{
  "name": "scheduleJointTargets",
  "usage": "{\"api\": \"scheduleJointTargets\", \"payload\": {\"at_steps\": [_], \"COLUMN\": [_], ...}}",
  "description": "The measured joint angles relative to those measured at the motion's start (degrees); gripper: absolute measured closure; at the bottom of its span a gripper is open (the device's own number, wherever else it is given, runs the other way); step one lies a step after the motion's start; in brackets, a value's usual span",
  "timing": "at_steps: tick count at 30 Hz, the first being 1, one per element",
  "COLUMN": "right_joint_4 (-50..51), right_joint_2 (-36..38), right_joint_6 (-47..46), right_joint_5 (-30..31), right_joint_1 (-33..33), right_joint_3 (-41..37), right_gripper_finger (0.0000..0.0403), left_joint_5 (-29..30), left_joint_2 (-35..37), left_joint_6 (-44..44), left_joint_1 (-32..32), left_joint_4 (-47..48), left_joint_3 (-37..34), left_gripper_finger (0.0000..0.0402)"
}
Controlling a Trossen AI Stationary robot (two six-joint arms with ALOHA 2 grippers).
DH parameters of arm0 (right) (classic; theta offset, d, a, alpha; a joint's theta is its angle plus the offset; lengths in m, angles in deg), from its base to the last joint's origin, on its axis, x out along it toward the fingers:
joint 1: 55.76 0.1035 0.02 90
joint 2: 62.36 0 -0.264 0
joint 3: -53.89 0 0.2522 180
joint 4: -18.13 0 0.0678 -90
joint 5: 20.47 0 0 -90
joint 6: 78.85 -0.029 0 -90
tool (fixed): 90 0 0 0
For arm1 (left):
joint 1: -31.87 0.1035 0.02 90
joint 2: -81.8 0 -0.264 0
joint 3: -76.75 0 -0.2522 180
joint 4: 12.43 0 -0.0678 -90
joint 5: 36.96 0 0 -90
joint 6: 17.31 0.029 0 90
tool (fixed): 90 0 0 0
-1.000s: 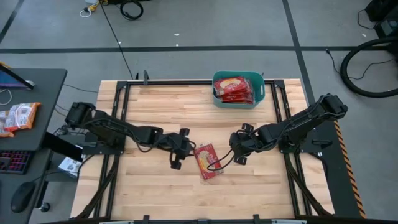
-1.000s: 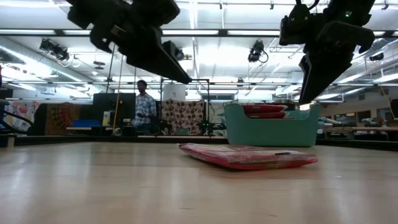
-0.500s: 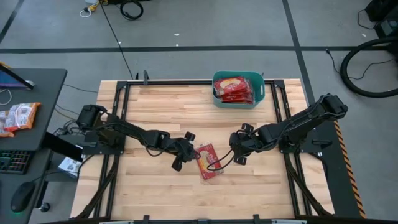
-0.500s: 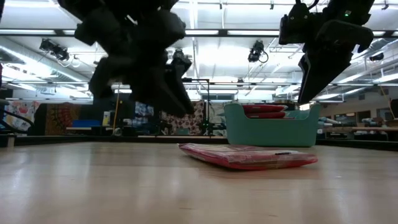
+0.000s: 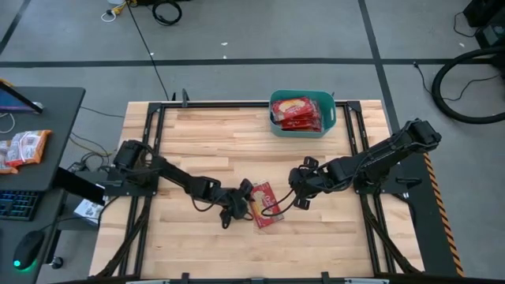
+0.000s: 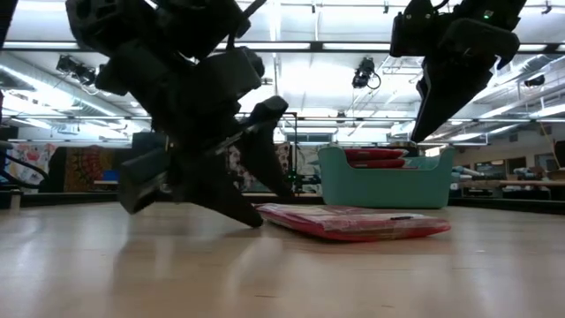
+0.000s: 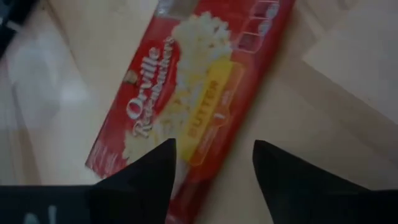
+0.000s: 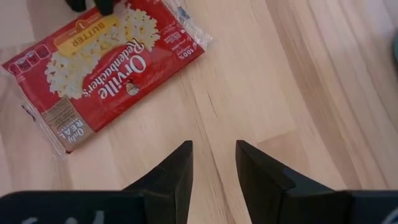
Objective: Sort popcorn bags into baskets
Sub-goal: Put the popcorn bag into the green bin
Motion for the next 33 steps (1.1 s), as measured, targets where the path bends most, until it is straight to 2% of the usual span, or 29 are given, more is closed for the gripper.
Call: {"api": "scheduleJointTargets", "payload": {"at_steps": [5, 10, 15, 24, 28, 33], "right_joint_4": [-1.0, -3.3, -8.6, -16.3, -19.7, -20.1], "right_joint_2": [0.0, 0.0, 0.0, -0.9, -4.3, -9.0], "right_joint_6": [0.5, 0.7, 3.4, 6.4, 7.9, 10.4], "right_joint_5": [0.0, 0.0, -0.9, -1.0, -1.1, -0.7], "right_joint_1": [0.0, 0.0, 0.2, 2.6, 3.7, 4.3], "right_joint_3": [0.0, 0.0, 0.0, 0.0, 0.0, 1.6], "right_gripper_finger": [0.0277, 0.0277, 0.0277, 0.0277, 0.0277, 0.0277], "left_joint_5": [0.1, -0.5, -0.5, 1.8, 2.5, 3.2], "left_joint_2": [-2.0, -2.3, -2.4, -2.5, -2.4, -0.4], "left_joint_6": [1.1, -1.4, -1.7, -3.4, -7.7, -15.2], "left_joint_1": [-0.1, 0.7, 1.1, 1.2, 1.4, 1.9], "left_joint_4": [-3.8, -3.8, -3.1, -2.3, -2.0, 5.0], "left_joint_3": [0.1, 0.1, 0.1, 0.1, 0.2, 2.5], "left_gripper_finger": [0.0179, 0.0197, 0.0247, 0.0381, 0.0392, 0.0393]}}
